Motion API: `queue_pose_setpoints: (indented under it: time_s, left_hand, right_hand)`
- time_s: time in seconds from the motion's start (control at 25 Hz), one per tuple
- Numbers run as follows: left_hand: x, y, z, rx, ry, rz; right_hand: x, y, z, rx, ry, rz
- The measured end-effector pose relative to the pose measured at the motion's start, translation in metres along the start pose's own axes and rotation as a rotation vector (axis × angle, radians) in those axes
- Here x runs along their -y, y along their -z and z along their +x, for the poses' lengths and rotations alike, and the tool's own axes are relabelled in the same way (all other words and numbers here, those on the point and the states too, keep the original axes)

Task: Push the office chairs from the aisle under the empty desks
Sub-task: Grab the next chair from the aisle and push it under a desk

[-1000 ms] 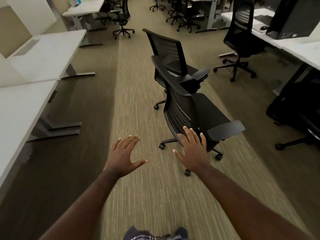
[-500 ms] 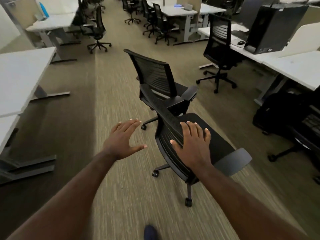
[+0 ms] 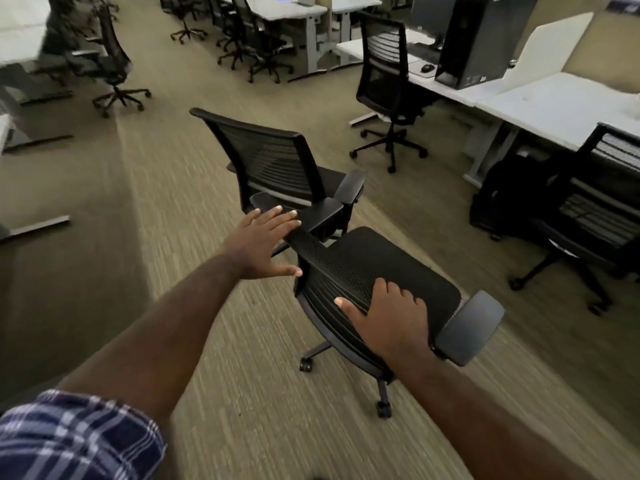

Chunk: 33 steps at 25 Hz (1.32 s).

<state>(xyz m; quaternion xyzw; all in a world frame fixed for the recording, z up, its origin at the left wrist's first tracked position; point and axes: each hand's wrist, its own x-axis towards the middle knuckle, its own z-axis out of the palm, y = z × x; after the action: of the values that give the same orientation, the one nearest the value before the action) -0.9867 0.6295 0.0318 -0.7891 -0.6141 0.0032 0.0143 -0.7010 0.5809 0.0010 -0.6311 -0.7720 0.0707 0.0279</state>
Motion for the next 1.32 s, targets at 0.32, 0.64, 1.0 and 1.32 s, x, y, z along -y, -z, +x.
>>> queue_pose_setpoints:
  time_s: [0.32, 0.64, 1.0, 1.32]
  left_hand:
    - [0.017, -0.014, 0.045, 0.086, -0.076, -0.093]
    - [-0.021, -0.022, 0.019, -0.052, -0.058, -0.154]
    - [-0.115, -0.028, -0.029, -0.168, 0.084, -0.193]
    - [-0.194, -0.025, -0.086, -0.17, 0.268, -0.165]
  right_hand:
    - [-0.014, -0.005, 0.005, -0.088, 0.041, -0.065]
    - [-0.039, -0.001, -0.009, -0.078, 0.029, -0.092]
    - [-0.097, 0.011, -0.035, -0.05, 0.062, -0.135]
    - [-0.15, 0.015, -0.067, -0.041, 0.244, -0.11]
